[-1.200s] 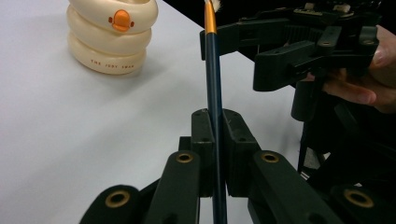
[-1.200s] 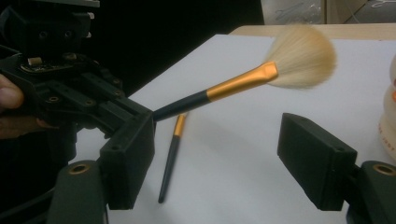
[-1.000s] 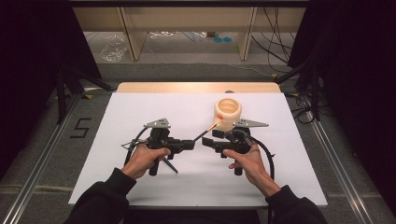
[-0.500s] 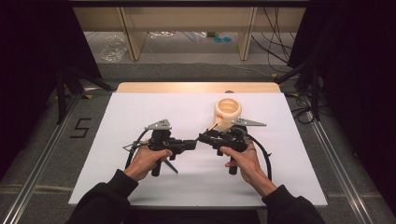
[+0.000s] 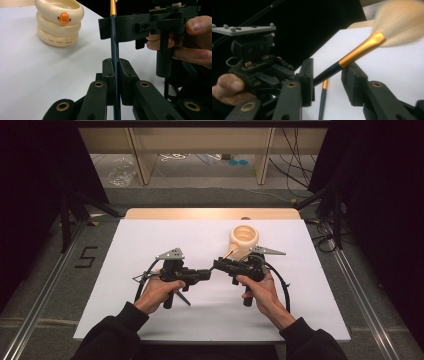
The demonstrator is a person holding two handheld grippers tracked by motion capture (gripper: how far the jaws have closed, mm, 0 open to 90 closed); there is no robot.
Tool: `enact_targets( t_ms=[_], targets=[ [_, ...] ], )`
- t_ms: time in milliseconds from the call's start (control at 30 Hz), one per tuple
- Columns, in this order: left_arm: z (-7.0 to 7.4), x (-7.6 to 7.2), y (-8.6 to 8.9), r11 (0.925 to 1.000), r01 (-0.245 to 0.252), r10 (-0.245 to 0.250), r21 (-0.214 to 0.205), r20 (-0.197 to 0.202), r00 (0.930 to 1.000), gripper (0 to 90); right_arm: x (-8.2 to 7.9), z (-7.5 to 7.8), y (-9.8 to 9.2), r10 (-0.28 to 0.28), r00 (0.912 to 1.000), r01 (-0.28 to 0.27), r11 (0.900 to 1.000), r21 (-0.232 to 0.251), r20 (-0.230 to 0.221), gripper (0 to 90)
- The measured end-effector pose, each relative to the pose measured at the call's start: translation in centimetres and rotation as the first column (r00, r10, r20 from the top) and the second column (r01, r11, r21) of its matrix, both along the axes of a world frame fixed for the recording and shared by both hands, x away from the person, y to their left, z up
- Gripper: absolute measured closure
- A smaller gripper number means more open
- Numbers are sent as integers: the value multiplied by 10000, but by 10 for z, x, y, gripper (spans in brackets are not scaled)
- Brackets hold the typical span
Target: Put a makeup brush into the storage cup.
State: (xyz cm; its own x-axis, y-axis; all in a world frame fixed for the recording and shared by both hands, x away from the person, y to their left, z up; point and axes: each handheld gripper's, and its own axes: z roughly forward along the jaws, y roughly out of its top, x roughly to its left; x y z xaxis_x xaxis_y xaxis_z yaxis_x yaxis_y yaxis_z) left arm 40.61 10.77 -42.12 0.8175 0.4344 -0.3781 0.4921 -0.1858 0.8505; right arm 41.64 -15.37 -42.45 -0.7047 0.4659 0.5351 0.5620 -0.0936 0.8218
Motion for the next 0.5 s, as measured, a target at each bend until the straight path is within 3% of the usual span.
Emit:
enact_targets(
  t_ms=[233, 267, 500],
  targets=[
    [-4, 1, -4, 9995, 131, -134, 298, 97, 9999, 829, -1, 1, 1, 87, 10000, -88, 9996, 255, 28, 759],
    [-5, 0, -4, 9996, 96, -94, 271, -44, 9999, 825, -2, 2, 2, 138, 9999, -141, 9995, 271, 85, 770],
    [-6, 0, -6, 9989, 231, -229, 418, -53, 9997, 802, -8, 6, 8, 533, 9970, -546, 9983, 222, 555, 828]
  ],
)
